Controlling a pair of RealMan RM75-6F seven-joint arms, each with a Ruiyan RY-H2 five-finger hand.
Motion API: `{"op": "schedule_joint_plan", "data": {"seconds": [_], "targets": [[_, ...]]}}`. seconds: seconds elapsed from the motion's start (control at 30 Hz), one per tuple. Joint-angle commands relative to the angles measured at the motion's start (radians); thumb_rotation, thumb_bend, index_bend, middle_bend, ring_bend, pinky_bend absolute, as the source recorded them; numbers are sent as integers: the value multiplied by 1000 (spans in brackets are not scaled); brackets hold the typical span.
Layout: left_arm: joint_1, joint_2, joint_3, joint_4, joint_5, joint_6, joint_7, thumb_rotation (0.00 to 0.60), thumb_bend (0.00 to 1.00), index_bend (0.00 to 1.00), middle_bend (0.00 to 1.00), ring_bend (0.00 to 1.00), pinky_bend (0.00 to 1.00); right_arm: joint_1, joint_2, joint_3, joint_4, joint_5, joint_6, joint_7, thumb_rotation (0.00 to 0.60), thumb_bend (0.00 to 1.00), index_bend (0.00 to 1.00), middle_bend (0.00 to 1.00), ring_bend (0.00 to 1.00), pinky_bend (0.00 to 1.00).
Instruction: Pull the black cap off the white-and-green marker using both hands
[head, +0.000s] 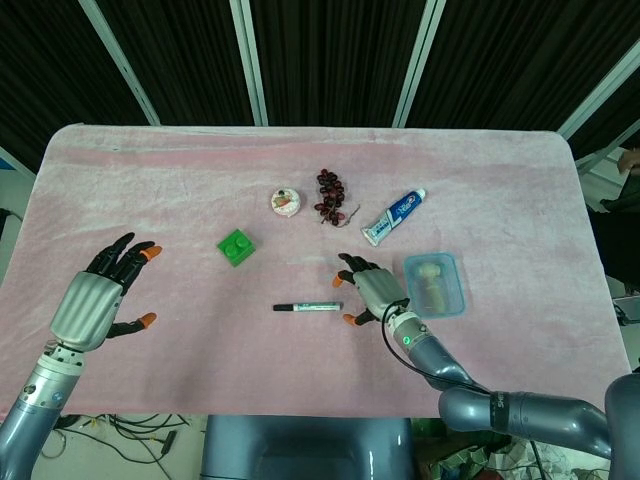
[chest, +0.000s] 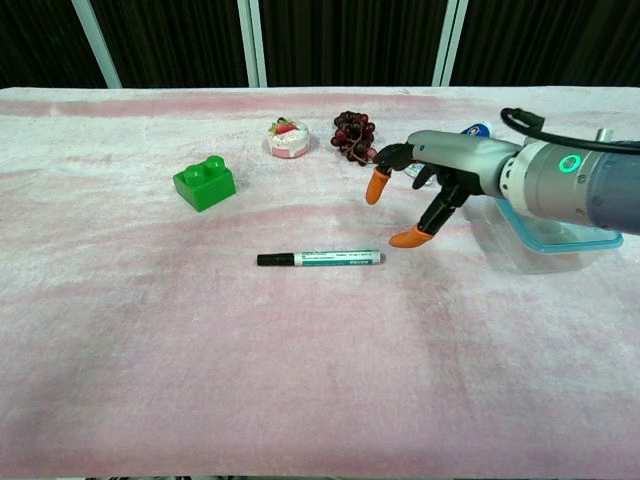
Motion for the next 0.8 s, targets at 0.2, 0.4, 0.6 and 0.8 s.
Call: {"op": "schedule_joint_plan", "data": {"seconds": [0.2,0.4,0.6,0.8], "targets": [[7,1,-1,-2,-6,2,2,600,116,143,150,39,177,44,-150,-35,125,60,75,-71,600,186,458,33,53,161],[11,2,-5,-3,-6,9,8,600,116,143,150,40,177,47,-207,-34,192,58,93,-63,600,196,481,33,53,159],[12,2,-3,-3,-1,5,14,600,116,144,150,40,176,40,-229,-40,222,59,90,-54,600,203,514,33,53,159],[13,-4,-8,0,-11,1,18,600,116,144,150,40,176,33,-250,-40,255,49,79,-38,600,219,542,33,53,159]]}}
